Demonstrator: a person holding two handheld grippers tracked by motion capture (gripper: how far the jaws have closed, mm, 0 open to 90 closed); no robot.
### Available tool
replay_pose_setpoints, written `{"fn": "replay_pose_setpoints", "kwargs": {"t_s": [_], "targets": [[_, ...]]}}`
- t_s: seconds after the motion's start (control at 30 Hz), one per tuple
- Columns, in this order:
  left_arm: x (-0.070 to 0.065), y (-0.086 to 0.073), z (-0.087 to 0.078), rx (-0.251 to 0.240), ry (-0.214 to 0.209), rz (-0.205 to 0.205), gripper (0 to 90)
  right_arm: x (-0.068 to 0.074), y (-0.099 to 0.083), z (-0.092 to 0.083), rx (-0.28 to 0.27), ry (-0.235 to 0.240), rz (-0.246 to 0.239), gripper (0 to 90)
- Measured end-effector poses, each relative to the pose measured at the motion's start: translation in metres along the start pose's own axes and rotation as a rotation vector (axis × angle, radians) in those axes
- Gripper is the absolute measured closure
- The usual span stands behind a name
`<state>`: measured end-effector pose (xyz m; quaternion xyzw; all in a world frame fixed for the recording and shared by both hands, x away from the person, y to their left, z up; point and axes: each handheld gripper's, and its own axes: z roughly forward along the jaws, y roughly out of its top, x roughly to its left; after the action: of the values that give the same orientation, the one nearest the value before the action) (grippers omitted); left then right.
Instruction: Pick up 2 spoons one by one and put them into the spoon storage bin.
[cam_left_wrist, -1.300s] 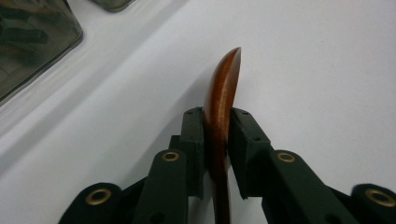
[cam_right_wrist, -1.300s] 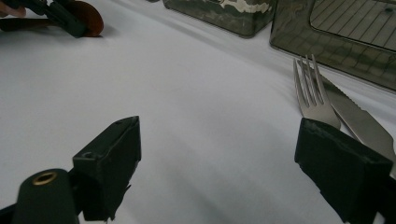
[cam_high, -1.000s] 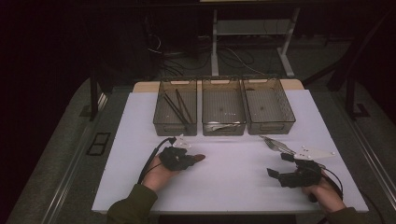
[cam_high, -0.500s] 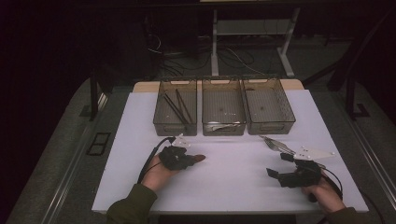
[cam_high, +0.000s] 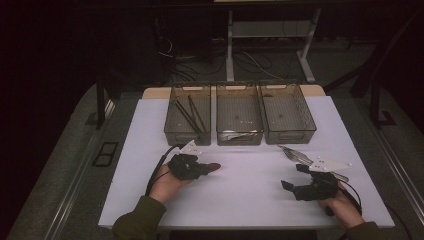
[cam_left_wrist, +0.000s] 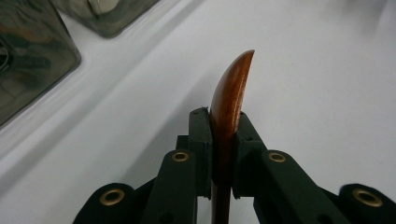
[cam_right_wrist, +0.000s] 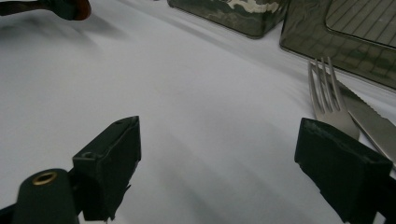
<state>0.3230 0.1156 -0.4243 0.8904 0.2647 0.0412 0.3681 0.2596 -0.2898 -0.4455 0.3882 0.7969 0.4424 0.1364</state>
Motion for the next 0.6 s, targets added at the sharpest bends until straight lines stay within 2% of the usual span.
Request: {"fn": "replay_pose_setpoints", "kwargs": {"t_s": [0.43, 0.6], "targets": [[-0.006, 0.017, -0.008, -0.060, -0.038, 0.015, 80.1, 0.002, 0.000, 0.002, 0.005, 0.008, -0.006, 14.0], [-0.009, 0.026, -0.009, -0.080, -0.035, 0.028, 80.2, 0.001, 0.000, 0.002, 0.004, 0.008, -0.005, 14.0]]}}
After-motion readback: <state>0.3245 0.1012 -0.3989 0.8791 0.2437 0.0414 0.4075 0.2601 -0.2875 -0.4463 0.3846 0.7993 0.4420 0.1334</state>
